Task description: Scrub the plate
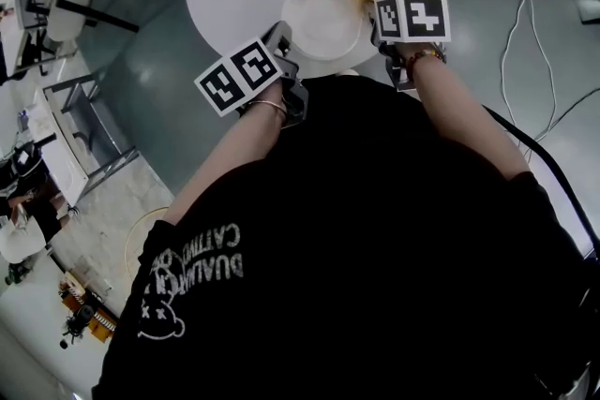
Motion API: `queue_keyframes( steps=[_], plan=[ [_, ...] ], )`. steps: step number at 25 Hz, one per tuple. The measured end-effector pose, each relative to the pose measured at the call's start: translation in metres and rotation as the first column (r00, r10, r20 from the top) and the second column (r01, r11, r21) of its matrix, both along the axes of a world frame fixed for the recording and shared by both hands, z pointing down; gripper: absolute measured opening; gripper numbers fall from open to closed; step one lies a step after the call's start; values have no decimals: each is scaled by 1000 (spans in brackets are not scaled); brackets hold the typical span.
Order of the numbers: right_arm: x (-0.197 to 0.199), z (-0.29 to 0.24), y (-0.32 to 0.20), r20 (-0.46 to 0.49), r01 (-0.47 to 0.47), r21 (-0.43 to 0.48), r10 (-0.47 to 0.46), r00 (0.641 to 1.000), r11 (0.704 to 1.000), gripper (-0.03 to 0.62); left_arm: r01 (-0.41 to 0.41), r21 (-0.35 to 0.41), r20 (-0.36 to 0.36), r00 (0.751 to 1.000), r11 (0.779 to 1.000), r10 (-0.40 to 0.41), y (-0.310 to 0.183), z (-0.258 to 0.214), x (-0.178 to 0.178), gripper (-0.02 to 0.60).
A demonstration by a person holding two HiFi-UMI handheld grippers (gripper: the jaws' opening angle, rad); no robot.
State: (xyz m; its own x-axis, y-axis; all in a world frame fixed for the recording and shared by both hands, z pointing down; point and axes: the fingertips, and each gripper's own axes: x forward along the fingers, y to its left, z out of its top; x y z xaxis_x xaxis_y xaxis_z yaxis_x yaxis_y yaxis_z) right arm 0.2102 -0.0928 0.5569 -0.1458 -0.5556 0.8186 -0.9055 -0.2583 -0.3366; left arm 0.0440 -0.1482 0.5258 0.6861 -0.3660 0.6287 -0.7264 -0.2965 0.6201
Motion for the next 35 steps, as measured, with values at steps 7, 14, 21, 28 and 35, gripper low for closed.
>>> queue_keyframes(
  steps=[7,14,21,28,35],
  plan=[
    [-18,-25,-6,101,-101,106,91,991,989,79,-27,-18,-20,999,999,26,-4,0,-5,12],
    [-115,-44,-33,253,70,146,-105,962,987,80,-54,0,-13,998,999,54,-11,-4,-19,12],
    [-162,-35,-39,246,153,88,-170,954,984,80,-93,-29,-64,994,995,91,-14,-4,-28,12],
    [-171,-21,-38,161,157,45,-162,974,987,78,-126,-50,-72,990,991,123,-17,4,-47,12],
    [-154,-13,-30,121,68,-31,-64,991,997,78,-129,-68,-81,989,989,123,-25,8,-57,12]
  ],
)
